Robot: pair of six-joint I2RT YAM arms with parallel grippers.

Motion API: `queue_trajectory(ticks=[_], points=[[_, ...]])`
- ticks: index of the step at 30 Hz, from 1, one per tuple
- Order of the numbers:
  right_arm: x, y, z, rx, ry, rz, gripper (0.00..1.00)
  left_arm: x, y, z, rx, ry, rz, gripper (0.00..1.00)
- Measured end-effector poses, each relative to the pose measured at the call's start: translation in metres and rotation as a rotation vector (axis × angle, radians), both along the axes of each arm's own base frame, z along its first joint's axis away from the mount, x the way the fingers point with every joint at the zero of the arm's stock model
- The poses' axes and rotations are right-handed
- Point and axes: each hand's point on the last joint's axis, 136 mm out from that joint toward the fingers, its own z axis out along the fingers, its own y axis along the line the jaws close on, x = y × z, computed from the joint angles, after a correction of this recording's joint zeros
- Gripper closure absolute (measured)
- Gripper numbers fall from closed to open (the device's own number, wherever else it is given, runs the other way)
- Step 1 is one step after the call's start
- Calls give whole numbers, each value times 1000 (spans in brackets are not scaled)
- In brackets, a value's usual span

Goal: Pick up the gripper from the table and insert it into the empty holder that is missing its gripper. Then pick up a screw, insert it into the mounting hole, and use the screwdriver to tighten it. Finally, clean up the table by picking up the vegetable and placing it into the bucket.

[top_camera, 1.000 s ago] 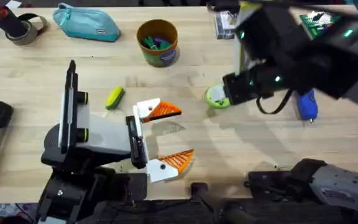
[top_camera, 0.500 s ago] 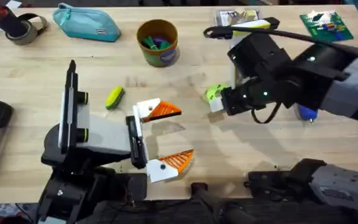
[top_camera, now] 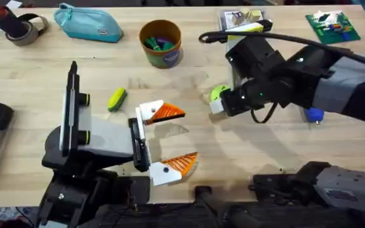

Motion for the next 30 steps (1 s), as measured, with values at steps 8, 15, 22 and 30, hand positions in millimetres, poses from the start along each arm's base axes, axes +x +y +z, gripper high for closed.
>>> queue_trajectory(ticks=[8, 15, 22, 30], points=[[6, 4, -3, 6, -14, 10, 513, 0, 0, 0, 0, 0, 0, 11], [14, 10, -8, 16, -29, 13, 513, 0, 0, 0, 0, 0, 0, 11], [14, 10, -12, 8, -20, 13, 513, 0, 0, 0, 0, 0, 0, 11], [17, 12, -11, 16, -30, 14, 513, 0, 0, 0, 0, 0, 0, 11]])
